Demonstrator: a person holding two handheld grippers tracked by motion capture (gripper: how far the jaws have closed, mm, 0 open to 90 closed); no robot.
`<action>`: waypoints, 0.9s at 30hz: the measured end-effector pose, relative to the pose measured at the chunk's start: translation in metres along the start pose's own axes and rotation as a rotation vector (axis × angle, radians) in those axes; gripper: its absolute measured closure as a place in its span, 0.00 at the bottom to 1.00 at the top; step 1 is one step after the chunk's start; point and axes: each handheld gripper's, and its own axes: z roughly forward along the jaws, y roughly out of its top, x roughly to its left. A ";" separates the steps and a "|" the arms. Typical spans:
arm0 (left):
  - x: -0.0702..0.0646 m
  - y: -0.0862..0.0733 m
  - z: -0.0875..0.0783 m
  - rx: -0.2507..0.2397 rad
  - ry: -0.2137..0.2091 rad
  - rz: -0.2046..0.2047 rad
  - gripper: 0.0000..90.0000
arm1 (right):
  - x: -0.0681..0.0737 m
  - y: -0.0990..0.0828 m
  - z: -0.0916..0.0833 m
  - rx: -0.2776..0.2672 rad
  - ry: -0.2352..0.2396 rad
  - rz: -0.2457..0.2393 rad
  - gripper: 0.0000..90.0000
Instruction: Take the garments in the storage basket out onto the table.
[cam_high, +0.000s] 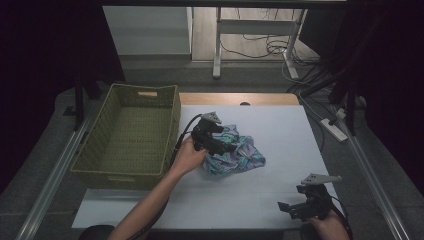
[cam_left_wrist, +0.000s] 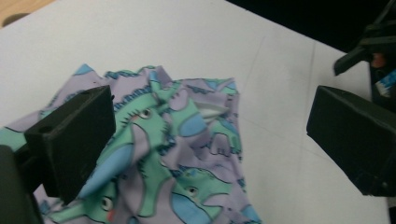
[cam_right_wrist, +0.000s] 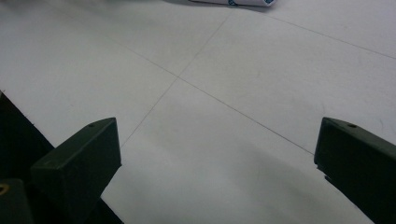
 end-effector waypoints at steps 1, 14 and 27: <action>-0.003 -0.005 -0.001 -0.003 -0.014 -0.006 0.02 | 0.000 0.000 0.000 0.000 0.001 -0.001 0.01; -0.015 -0.031 -0.006 -0.018 -0.026 -0.012 0.00 | 0.001 0.000 0.000 0.001 0.001 -0.007 0.01; -0.030 -0.041 -0.016 -0.001 -0.048 -0.018 0.00 | 0.000 0.000 -0.002 -0.008 0.012 -0.006 0.01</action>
